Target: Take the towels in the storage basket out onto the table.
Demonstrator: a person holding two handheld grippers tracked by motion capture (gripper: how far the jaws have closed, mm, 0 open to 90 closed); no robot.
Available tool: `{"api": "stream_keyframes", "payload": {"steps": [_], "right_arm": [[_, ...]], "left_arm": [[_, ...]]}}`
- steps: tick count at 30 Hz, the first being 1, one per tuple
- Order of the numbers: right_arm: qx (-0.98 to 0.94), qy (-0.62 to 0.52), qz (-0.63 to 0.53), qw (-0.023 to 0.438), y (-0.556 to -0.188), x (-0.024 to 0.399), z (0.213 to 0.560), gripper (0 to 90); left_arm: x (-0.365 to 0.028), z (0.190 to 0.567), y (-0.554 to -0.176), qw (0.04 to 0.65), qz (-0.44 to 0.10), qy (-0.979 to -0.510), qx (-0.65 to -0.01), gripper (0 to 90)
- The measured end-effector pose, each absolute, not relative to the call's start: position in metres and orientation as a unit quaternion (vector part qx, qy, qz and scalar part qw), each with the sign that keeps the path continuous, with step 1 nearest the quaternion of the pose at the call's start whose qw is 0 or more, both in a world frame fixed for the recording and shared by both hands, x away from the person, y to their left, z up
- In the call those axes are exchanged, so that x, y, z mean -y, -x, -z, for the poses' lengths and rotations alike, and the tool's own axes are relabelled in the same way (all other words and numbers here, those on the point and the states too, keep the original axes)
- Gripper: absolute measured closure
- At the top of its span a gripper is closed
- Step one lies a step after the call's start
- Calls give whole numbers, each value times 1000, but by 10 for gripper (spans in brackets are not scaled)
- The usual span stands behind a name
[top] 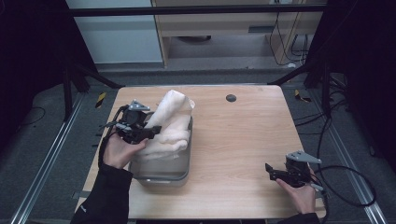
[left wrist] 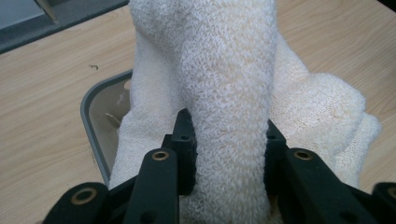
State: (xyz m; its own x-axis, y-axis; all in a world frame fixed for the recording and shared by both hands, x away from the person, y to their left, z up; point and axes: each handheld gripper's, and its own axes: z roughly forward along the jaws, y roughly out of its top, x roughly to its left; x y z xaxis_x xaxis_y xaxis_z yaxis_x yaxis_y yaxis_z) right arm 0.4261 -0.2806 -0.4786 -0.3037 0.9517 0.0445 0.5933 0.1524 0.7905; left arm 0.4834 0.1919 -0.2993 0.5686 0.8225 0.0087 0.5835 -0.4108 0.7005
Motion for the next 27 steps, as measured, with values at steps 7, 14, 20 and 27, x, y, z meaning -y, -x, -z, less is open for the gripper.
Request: {"api": "stream_keyframes", "payload": {"steps": [7,14,20,27], "right_arm": [[-718,-537,-369,244,-426,281,478,117],[-716,-539,-370,244,-426,281,478,114],[-717,-538,-368,248,-425,281,478,109],[-716,-539,-367,250,-425,282,477,102]], "left_arm": [[-184,283,-479,338,-183,-825,-414,673],[-175,266,-473,337,-186,-833,-398,673],[-163,254,-468,339,-189,-839,-381,672],[-144,244,-464,336,-190,-849,-360,672]]}}
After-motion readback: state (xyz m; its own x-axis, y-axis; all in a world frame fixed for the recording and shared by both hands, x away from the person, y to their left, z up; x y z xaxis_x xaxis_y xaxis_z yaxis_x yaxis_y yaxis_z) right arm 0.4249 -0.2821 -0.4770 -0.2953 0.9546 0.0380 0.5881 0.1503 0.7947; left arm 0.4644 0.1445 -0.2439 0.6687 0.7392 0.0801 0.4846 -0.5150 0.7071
